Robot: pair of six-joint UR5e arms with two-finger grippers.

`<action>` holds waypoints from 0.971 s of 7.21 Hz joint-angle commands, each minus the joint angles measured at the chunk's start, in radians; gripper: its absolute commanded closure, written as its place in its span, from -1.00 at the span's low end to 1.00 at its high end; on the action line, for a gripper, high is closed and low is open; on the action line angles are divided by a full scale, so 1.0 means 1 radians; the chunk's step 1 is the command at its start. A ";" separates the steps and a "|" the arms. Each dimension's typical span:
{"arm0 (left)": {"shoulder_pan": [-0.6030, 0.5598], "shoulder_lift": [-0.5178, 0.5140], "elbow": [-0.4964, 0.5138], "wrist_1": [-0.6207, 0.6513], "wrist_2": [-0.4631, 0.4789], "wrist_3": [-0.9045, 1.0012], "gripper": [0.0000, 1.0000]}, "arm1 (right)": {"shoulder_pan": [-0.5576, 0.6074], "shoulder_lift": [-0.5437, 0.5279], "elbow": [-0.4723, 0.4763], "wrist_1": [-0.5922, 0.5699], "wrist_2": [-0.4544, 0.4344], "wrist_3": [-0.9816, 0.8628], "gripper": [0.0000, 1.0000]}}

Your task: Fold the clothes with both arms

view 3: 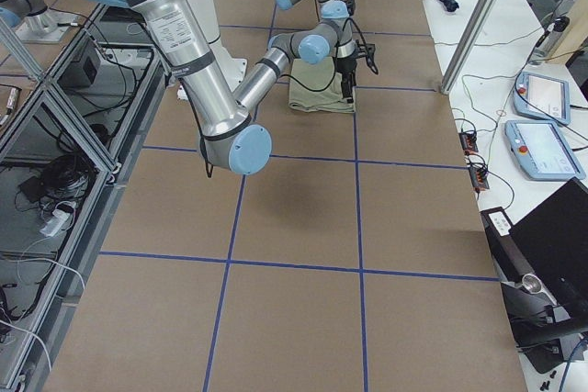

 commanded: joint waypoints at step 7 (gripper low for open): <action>-0.613 0.606 -0.317 0.185 -0.514 0.791 -1.00 | 0.665 -0.533 -0.060 0.021 0.441 -1.235 -1.00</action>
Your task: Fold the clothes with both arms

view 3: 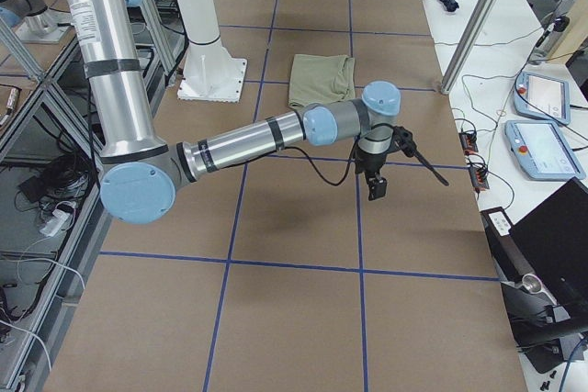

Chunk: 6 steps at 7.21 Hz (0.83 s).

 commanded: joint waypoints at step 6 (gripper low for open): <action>-0.279 0.269 0.016 0.083 -0.217 0.095 -1.00 | 0.177 -0.315 0.115 0.010 0.061 -0.013 -1.00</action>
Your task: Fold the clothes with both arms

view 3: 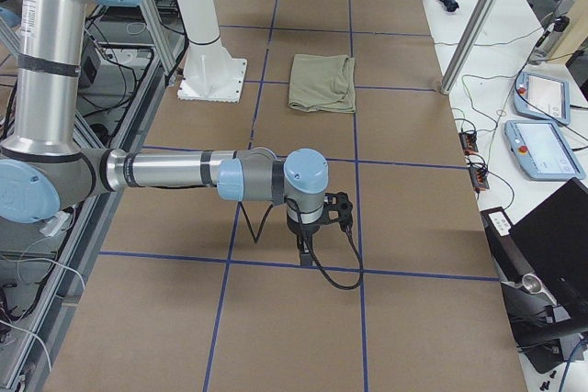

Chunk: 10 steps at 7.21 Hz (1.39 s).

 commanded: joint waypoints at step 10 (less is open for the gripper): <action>-0.077 0.089 -0.002 0.151 -0.015 0.226 -1.00 | 0.001 0.000 0.005 0.007 0.003 0.024 -1.00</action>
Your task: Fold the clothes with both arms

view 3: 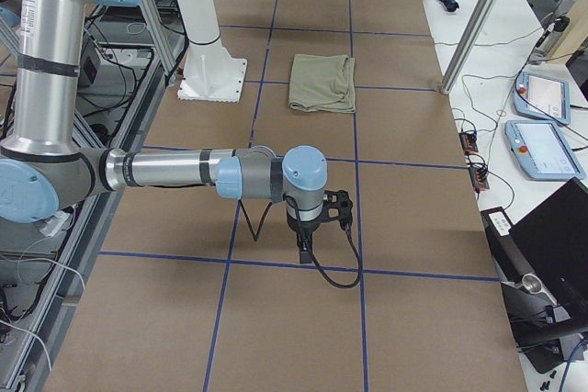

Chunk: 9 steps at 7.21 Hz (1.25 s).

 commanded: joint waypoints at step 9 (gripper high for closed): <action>-0.044 -0.015 -0.015 0.129 -0.004 0.100 -1.00 | 0.000 0.002 -0.003 0.000 0.000 0.002 -1.00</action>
